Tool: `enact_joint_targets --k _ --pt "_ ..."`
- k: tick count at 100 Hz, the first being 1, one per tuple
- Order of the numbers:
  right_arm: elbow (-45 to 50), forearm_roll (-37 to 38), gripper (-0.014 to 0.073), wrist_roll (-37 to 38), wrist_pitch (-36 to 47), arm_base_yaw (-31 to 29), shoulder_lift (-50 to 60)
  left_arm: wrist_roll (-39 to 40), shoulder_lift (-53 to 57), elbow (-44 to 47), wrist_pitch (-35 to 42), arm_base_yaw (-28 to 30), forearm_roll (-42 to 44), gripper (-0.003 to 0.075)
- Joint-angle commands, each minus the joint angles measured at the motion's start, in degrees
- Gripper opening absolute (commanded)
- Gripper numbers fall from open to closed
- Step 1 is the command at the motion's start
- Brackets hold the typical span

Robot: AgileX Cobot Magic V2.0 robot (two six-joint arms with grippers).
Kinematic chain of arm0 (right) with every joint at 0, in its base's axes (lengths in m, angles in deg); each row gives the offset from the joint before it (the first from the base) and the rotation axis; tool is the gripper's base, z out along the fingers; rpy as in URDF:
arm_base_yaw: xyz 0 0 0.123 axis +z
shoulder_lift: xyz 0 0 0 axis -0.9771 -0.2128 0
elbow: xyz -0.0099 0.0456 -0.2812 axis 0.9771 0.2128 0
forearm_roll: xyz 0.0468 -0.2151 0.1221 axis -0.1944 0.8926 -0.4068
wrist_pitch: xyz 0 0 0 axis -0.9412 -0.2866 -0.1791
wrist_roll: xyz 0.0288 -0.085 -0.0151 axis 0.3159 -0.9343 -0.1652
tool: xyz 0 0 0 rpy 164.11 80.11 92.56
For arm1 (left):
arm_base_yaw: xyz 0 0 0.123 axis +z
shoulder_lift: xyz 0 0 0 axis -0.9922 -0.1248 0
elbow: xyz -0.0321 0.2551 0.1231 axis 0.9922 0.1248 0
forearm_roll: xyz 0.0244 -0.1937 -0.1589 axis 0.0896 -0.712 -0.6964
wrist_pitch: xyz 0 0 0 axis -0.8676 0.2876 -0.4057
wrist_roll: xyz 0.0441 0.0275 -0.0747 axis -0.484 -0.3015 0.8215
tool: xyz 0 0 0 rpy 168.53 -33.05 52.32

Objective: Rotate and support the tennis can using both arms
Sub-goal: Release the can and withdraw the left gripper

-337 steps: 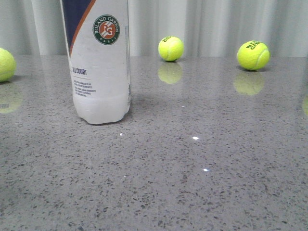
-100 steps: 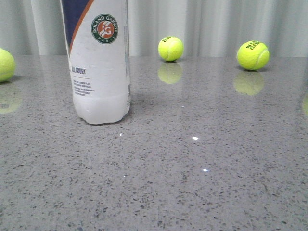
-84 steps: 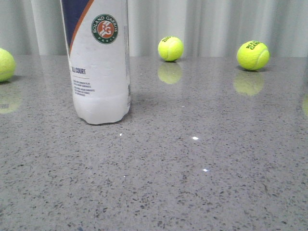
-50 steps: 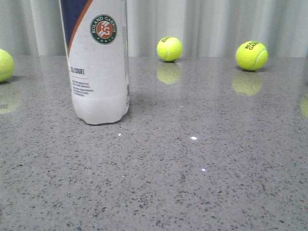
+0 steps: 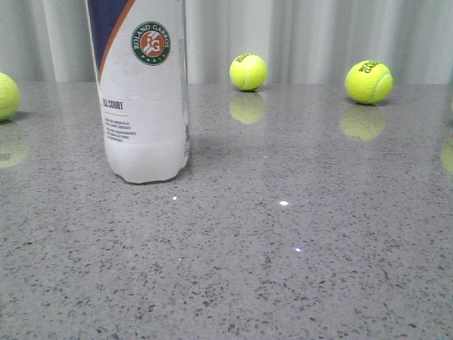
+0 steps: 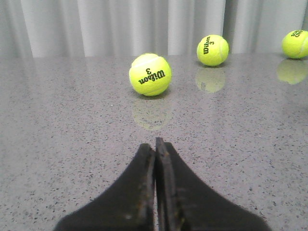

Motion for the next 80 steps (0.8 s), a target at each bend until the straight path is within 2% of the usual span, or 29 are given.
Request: enact_joint_targets --k 1,25,80 --pt "-0.3 -0.6 -0.0065 -0.9 4.8 -1.6 1.9 0.6 2.3 2.7 4.0 0.1 -0.3 -0.0021" --pt "-0.3 -0.6 -0.0065 -0.9 0.0 -1.6 6.0 0.6 2.3 2.7 4.0 0.1 -0.3 -0.0021" --pt "-0.3 -0.6 -0.0065 -0.9 0.0 -1.6 6.0 0.6 2.3 2.7 4.0 0.1 -0.3 -0.0021"
